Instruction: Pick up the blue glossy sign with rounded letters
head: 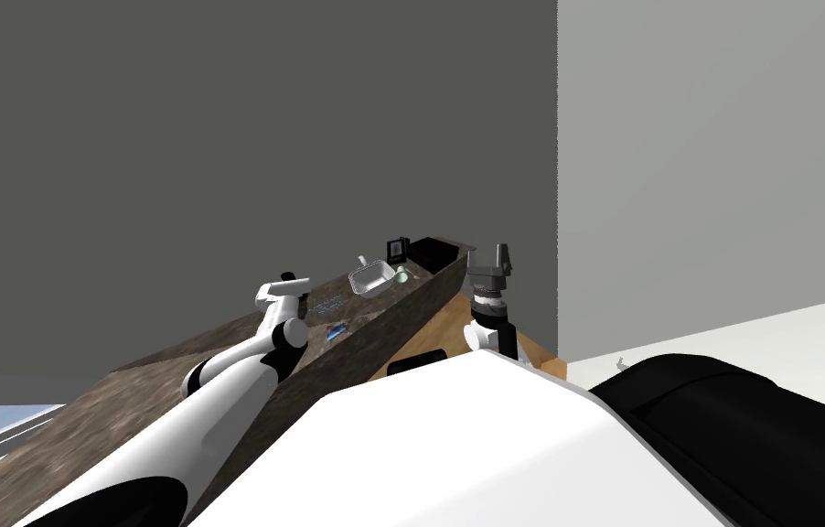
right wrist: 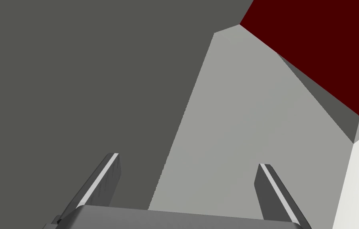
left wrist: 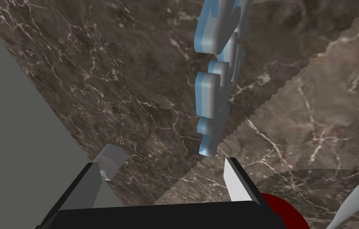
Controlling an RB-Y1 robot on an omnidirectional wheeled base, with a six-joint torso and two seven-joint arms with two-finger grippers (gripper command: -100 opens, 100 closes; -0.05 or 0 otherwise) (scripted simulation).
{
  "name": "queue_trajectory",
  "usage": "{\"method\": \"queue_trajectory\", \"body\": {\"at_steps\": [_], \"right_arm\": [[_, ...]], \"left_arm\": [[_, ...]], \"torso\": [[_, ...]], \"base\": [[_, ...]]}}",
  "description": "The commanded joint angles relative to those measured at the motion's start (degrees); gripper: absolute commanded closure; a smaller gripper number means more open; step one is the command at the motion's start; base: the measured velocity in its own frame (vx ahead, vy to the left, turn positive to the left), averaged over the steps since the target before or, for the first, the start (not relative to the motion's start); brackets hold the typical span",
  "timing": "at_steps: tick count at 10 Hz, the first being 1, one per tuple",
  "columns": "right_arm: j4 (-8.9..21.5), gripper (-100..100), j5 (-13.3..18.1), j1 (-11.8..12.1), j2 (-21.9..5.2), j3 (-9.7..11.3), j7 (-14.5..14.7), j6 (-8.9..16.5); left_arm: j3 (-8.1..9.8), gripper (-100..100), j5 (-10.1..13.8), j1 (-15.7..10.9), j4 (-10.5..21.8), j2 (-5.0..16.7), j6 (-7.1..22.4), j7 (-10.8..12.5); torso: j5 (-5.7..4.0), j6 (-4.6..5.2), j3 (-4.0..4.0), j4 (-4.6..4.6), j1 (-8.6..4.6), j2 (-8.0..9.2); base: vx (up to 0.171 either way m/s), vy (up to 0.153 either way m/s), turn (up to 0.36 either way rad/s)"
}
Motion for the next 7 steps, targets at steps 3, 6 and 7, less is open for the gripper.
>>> {"method": "queue_trajectory", "body": {"at_steps": [3,6,7], "right_arm": [[0.00,0,0.00,0.00,0.00,0.00,0.00,0.00],[0.00,0,0.00,0.00,0.00,0.00,0.00,0.00],[0.00,0,0.00,0.00,0.00,0.00,0.00,0.00]], "left_arm": [[1.79,-100,-1.21,-2.14,3.34,1.49,6.30,-0.57],[3.32,-100,-2.22,-4.01,6.70,2.82,10.38,-1.08],[3.32,-100,-2.22,-4.01,6.70,2.82,11.09,-1.08]], "torso": [[0.00,0.00,-0.01,0.00,-0.01,-0.02],[0.00,0.00,-0.05,-0.02,-0.02,-0.08],[0.00,0.01,-0.04,-0.01,-0.01,-0.07]], "base": [[0.046,-0.040,-0.056],[0.064,-0.043,-0.074],[0.042,-0.031,-0.030]]}}
